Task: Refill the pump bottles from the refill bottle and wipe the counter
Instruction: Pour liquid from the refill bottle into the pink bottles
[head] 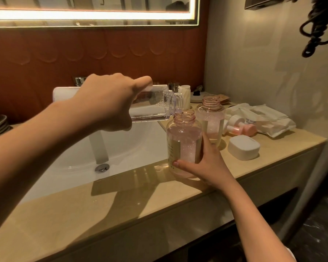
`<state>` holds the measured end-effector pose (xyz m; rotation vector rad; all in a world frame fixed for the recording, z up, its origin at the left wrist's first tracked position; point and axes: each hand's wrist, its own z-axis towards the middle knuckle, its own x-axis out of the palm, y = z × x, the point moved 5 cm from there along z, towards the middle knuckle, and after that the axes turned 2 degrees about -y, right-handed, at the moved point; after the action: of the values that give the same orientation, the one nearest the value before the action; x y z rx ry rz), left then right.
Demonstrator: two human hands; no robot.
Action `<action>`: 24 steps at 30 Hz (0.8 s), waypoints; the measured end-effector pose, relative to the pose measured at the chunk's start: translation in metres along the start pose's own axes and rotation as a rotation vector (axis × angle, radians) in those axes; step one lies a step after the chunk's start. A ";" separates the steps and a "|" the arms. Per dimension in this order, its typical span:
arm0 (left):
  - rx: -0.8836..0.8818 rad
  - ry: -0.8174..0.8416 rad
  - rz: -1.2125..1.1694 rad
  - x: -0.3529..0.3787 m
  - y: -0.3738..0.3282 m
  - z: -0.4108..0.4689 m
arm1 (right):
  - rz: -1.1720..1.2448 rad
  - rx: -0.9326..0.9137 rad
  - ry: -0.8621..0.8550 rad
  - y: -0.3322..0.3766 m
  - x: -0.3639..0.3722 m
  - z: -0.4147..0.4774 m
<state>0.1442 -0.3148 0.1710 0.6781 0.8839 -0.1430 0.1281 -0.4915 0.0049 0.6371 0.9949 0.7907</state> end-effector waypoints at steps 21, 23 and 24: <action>-0.020 0.037 0.016 -0.002 -0.002 -0.001 | 0.014 0.015 0.005 0.002 0.000 0.000; -0.012 0.028 0.014 -0.002 -0.002 -0.001 | 0.017 0.010 0.003 0.002 0.000 0.000; -0.008 0.025 0.011 -0.003 -0.002 -0.001 | 0.018 0.007 0.002 0.002 0.001 0.000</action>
<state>0.1411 -0.3164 0.1714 0.6784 0.9042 -0.1208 0.1281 -0.4901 0.0060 0.6520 0.9950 0.8040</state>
